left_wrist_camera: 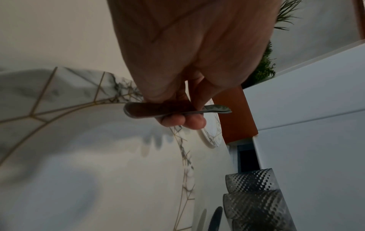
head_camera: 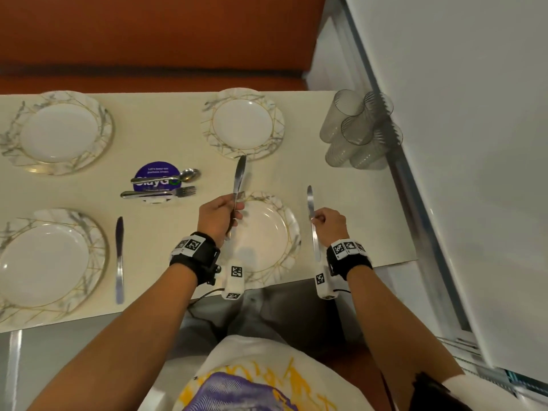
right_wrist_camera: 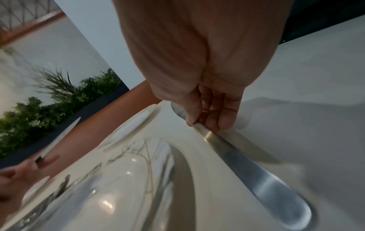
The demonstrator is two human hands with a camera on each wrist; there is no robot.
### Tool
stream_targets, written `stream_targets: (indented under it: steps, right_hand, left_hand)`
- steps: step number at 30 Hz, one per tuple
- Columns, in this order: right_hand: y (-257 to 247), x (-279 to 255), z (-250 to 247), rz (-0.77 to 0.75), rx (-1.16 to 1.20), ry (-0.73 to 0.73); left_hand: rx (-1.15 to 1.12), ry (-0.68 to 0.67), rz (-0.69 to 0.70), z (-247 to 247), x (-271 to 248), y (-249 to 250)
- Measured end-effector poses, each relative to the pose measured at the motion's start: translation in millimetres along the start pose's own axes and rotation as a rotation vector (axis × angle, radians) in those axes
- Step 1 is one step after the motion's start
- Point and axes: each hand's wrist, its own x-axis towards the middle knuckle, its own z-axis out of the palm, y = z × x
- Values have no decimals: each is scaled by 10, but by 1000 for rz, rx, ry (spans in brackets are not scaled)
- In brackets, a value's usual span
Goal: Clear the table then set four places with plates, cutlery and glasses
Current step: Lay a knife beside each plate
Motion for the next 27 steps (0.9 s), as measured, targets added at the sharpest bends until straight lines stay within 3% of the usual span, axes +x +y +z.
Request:
stream_targets:
  steps: [9,15,27]
  right_hand:
    - [179,-19,36,-37,-13,30]
    - [267,-16,25,-247,-194,-64]
    - [204,-147,188,-301,-115,-103]
  left_hand:
    - [-12,17,9,42,-53,-21]
    - [-53,34,0,65,-66,-10]
    - [-69,25,-21,61,-29,-28]
